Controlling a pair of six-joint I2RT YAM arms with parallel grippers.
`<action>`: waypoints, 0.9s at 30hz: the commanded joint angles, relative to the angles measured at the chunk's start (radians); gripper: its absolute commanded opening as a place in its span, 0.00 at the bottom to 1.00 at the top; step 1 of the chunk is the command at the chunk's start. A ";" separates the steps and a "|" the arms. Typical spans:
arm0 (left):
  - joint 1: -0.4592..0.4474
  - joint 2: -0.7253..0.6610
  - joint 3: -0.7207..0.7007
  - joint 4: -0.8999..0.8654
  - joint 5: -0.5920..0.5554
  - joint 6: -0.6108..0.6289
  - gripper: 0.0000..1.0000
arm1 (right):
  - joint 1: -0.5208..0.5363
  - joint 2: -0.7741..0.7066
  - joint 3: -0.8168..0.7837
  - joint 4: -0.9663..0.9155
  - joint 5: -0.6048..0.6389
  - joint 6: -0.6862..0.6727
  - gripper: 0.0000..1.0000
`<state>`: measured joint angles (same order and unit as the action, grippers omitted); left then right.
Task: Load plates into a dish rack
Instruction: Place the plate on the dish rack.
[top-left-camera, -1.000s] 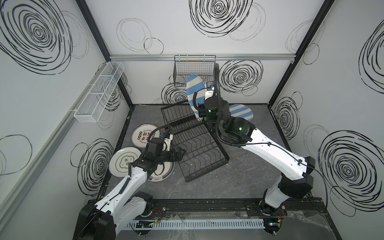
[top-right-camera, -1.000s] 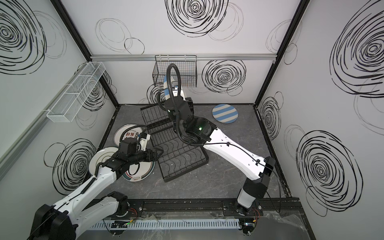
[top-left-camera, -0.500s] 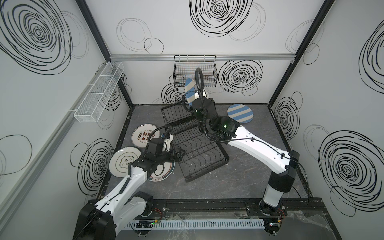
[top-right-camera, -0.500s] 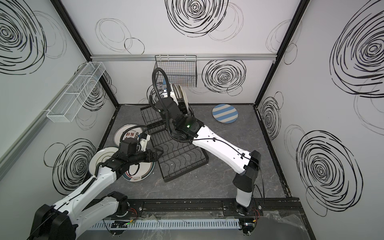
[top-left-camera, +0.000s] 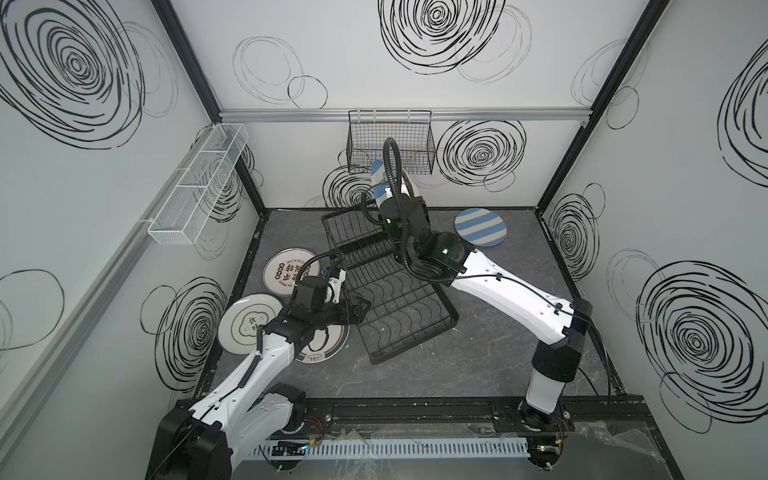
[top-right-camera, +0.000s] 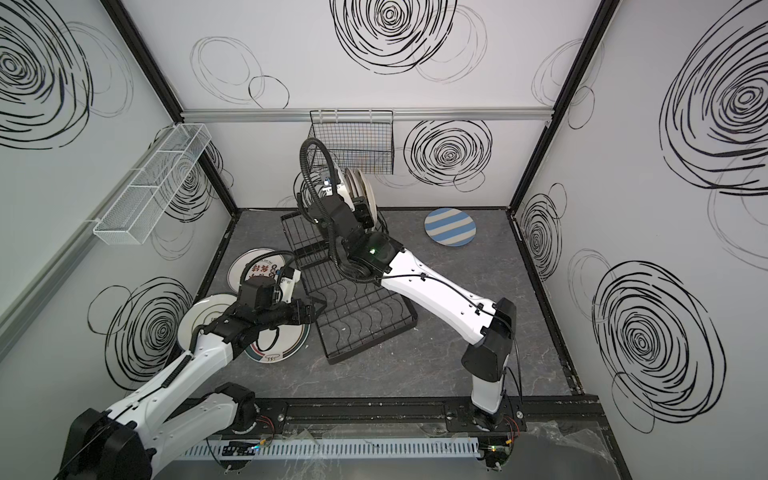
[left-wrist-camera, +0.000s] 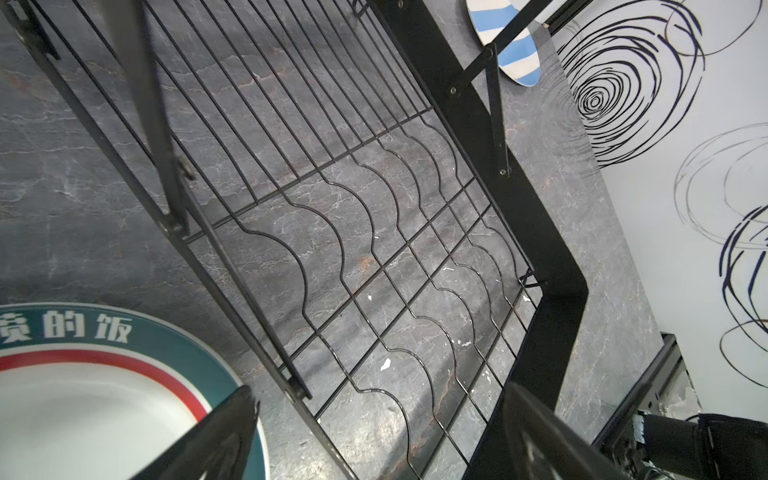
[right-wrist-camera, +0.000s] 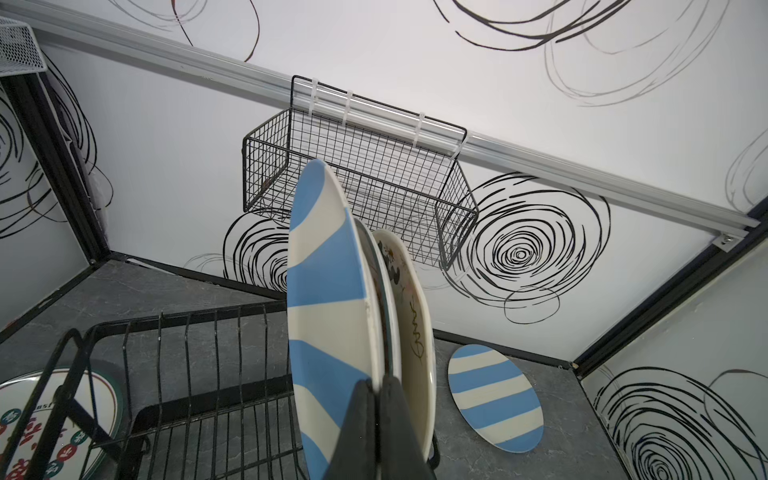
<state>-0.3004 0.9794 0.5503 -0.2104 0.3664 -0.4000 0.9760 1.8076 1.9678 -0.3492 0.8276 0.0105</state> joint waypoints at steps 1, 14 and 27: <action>-0.001 -0.003 0.016 0.013 -0.002 0.006 0.96 | -0.007 -0.021 -0.017 0.044 0.024 -0.008 0.00; -0.002 -0.001 0.016 0.009 -0.004 0.009 0.96 | -0.008 -0.023 -0.058 0.017 0.012 0.029 0.00; -0.001 -0.004 0.013 0.011 -0.003 0.007 0.96 | 0.007 -0.004 -0.042 -0.020 -0.003 0.043 0.08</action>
<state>-0.3000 0.9798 0.5503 -0.2115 0.3660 -0.4000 0.9768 1.8080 1.9099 -0.3573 0.8154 0.0452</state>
